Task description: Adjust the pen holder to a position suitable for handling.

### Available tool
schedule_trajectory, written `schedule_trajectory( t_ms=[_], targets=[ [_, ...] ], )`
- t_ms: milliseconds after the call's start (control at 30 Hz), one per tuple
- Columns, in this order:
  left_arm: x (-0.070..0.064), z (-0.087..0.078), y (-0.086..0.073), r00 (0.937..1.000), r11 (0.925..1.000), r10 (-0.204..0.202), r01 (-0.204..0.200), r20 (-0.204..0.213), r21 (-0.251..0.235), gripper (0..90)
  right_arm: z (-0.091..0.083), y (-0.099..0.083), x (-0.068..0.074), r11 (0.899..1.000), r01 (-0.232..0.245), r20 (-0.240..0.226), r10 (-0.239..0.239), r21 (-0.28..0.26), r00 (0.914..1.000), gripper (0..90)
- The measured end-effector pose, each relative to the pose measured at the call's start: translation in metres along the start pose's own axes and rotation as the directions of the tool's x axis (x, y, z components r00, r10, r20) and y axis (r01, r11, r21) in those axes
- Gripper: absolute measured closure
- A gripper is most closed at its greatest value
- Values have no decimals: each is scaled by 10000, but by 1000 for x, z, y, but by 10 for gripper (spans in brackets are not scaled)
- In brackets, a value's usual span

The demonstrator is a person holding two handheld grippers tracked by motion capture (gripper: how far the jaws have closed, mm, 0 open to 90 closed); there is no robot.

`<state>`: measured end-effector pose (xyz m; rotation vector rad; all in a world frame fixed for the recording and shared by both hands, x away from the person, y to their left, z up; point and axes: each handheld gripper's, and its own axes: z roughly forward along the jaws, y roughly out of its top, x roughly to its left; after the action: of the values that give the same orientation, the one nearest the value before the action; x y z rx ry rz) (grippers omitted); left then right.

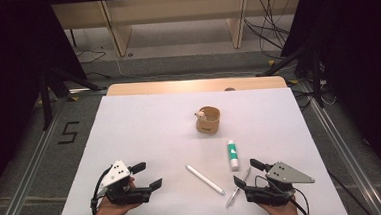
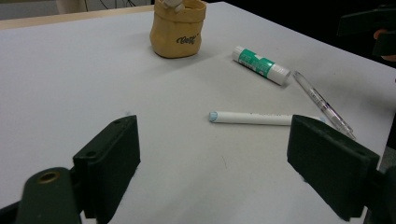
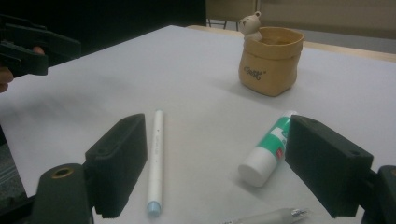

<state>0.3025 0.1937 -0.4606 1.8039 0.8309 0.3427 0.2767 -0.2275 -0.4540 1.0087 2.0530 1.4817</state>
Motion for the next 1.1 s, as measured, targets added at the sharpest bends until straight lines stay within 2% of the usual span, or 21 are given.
schedule_trajectory(
  t_ms=[467, 667, 800, 867, 900, 1000, 1067, 1100],
  targets=[
    [1, 2, 0, 10000, 10000, -1, 1, -30, 32, 166, 5, 4, -4, 9999, -59, 235, 57, 102, 9997, 235],
    [1, 2, 0, 10000, 10000, 0, 0, -50, 49, 166, 8, 11, -9, 9999, 20, 397, -24, 107, 9992, 257],
    [1, 2, 0, 9999, 10000, -48, 49, -93, 30, 166, 13, 22, -18, 9994, -177, 371, 167, 292, 9992, 299],
    [2, 2, 0, 9999, 10000, -67, 67, -104, 31, 166, 18, 32, -26, 9994, -28, 736, 2, 350, 9973, 308],
    [2, 2, 0, 9999, 10000, -70, 70, -107, 30, 166, 18, 32, -26, 9994, -28, 736, 2, 350, 9973, 308],
    [2, 3, -1, 9999, 10000, -71, 72, -129, 48, 166, 26, 46, -41, 9988, -292, 1098, 246, 402, 9937, 356],
    [3, 3, -1, 9999, 9999, -76, 77, -128, 70, 166, 29, 48, -44, 9986, -322, 1159, 272, 413, 9929, 371],
    [3, 3, -1, 9999, 9999, -102, 103, -135, 56, 166, 35, 54, -51, 9983, -438, 1245, 387, 388, 9915, 420]
  ],
)
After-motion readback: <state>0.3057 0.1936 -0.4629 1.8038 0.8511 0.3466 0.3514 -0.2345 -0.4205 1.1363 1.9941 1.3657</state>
